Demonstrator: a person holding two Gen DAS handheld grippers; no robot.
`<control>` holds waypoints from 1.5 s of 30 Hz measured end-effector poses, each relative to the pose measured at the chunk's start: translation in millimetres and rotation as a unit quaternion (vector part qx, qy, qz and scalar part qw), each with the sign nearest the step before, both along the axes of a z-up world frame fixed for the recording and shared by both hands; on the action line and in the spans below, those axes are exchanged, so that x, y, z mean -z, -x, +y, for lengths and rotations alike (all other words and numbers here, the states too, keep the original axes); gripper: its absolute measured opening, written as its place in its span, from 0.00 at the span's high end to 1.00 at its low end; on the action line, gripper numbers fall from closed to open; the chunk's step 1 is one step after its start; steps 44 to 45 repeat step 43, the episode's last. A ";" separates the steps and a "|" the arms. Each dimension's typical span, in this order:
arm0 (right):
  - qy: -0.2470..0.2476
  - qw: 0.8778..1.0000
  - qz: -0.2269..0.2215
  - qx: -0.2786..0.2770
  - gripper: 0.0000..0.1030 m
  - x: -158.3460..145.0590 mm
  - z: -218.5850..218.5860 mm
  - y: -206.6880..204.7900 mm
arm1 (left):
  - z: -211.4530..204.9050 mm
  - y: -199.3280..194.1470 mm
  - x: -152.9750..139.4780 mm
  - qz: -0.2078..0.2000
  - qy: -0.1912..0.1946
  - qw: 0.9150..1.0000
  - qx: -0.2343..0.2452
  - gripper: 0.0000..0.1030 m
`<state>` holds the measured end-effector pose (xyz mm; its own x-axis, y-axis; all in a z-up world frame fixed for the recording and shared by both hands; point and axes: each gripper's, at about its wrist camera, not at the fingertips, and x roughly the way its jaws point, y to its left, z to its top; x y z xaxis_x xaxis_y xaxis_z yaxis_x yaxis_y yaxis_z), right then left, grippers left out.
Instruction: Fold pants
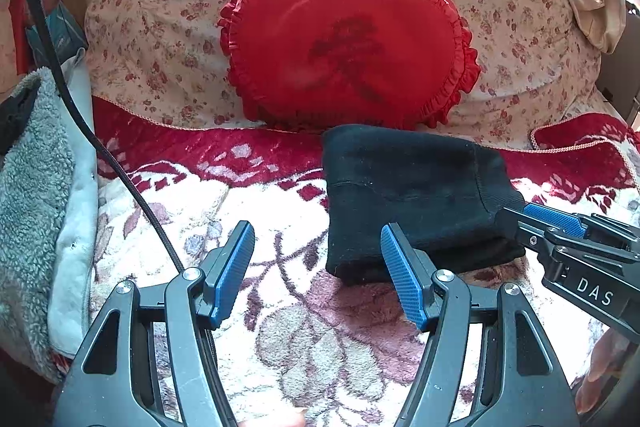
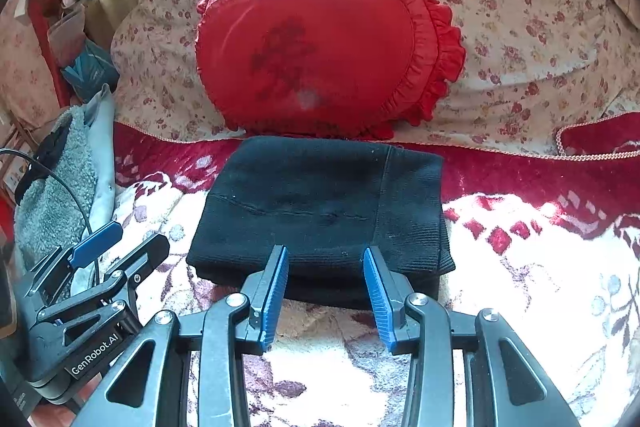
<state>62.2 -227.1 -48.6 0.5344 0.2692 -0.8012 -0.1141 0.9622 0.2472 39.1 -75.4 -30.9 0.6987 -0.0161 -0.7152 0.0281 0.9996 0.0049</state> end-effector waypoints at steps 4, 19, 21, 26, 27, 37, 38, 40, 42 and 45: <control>-0.001 1.000 0.004 0.000 0.63 2.7 -0.2 -1.9 | -0.3 -0.6 1.2 0.001 -0.001 1.000 0.001 0.36; 0.008 1.000 0.015 -0.008 0.63 9.4 3.9 -6.8 | -1.6 -4.3 9.0 0.007 -0.007 1.000 0.004 0.36; 0.006 1.000 0.013 -0.007 0.62 8.9 4.2 -7.3 | -1.1 -4.9 10.5 0.011 -0.005 1.000 0.004 0.36; 0.007 1.000 0.013 -0.011 0.62 8.6 6.1 -9.0 | 0.0 -6.4 11.7 0.013 -0.006 1.000 0.003 0.36; 0.006 1.000 0.013 -0.010 0.62 8.9 5.8 -8.9 | 0.2 -6.8 11.8 0.013 -0.005 1.000 0.002 0.36; 0.001 1.000 0.019 -0.007 0.62 12.5 0.7 -9.8 | 2.2 -6.3 11.6 0.012 -0.005 1.000 0.004 0.36; 0.001 1.000 0.019 -0.007 0.62 12.5 0.4 -9.7 | 1.9 -6.3 11.5 0.011 -0.006 1.000 0.004 0.36; 0.001 1.000 0.019 -0.007 0.62 12.8 -0.4 -9.7 | 2.4 -4.4 10.6 0.005 -0.006 1.000 0.004 0.36; -0.001 1.000 0.021 -0.006 0.62 13.7 -2.9 -10.1 | 4.7 -2.6 9.4 0.000 0.001 1.000 0.005 0.36; -0.003 1.000 0.021 -0.005 0.62 14.1 -5.0 -9.6 | 5.0 -2.3 8.9 0.001 0.002 1.000 0.005 0.36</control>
